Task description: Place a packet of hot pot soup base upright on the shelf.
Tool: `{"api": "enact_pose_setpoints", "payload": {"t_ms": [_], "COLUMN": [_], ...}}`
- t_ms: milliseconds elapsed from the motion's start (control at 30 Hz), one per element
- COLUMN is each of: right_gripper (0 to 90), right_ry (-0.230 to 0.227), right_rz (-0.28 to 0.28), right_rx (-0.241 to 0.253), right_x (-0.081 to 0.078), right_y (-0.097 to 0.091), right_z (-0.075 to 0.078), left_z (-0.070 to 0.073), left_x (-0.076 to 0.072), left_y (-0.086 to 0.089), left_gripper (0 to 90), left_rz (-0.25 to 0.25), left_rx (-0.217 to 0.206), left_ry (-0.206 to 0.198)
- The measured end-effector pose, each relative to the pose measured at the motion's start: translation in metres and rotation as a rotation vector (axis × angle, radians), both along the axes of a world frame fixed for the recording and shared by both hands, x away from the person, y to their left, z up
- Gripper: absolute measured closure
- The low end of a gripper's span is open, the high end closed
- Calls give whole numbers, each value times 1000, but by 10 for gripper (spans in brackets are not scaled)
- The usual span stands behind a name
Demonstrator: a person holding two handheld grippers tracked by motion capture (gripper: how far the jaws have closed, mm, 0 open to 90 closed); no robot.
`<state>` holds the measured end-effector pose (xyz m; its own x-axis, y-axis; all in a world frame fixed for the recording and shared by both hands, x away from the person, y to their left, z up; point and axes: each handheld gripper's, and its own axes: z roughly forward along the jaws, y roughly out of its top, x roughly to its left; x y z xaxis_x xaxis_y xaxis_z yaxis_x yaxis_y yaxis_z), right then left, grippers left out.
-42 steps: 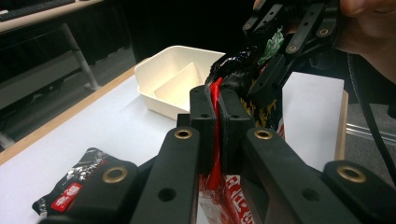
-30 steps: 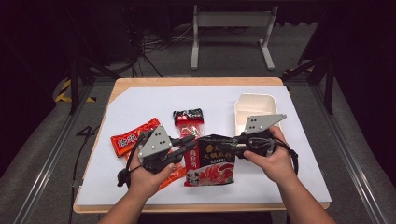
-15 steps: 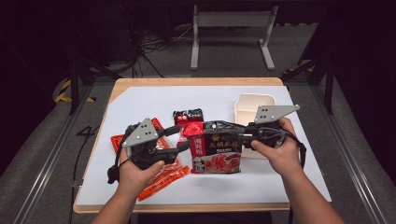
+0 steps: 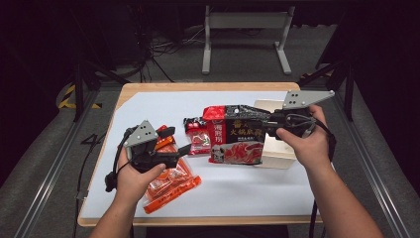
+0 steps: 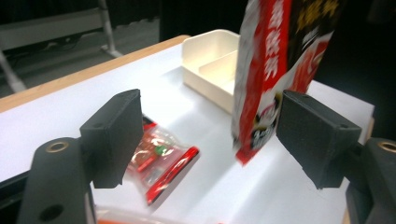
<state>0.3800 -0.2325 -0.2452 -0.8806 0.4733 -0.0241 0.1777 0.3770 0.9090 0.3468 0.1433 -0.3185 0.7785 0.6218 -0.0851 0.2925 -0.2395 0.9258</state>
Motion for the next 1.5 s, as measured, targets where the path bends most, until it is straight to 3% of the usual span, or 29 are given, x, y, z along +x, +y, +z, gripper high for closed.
{"api": "enact_pose_setpoints", "payload": {"t_ms": [400,833,1500], "right_gripper": [798,797,793], "right_ry": [-85,-115,-189], "right_rz": [-40,-118,-264], "right_rx": [-23,-14,-59], "right_x": [17,39,72], "right_y": [-10,-32,-68], "right_z": [21,29,33], "left_z": [-6,-7,-12], "left_x": [7,10,8], "left_y": [11,22,45], "left_gripper": [105,96,92], "left_rz": [44,84,150], "left_rx": [11,-10,-9], "left_ry": [18,41,55]}}
